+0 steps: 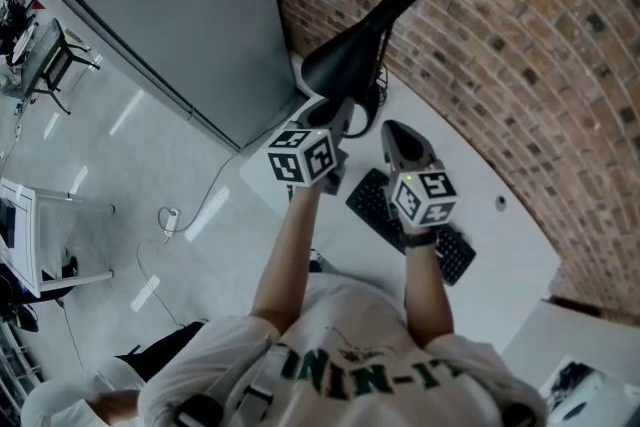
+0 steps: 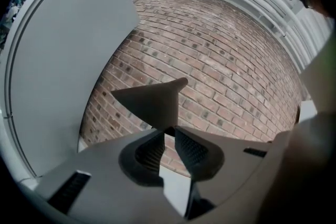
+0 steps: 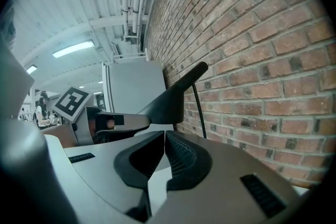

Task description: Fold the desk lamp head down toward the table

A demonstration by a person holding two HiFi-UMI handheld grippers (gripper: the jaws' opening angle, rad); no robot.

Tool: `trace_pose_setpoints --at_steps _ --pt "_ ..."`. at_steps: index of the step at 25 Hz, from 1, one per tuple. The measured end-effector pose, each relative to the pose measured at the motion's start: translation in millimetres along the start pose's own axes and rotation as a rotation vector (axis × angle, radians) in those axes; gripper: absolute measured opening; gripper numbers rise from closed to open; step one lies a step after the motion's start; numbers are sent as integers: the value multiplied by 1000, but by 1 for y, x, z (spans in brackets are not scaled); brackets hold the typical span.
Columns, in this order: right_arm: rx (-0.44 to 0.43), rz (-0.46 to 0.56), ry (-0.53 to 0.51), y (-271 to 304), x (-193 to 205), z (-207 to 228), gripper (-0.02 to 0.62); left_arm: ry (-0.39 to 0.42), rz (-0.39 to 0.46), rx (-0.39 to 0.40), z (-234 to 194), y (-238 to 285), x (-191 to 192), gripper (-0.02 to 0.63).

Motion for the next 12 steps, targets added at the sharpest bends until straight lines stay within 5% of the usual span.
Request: trace_pose_setpoints --at_steps 12 --pt "13 -17 14 4 10 6 6 -85 -30 13 -14 14 13 59"
Point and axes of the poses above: the fingertips, and each gripper's own axes: y forward along the fingers, z to its right, x out of its underside, the point moved 9 cm from there along -y, backward along the fingers, and after that the axes turned 14 degrees about -y, right-handed, at the moved point
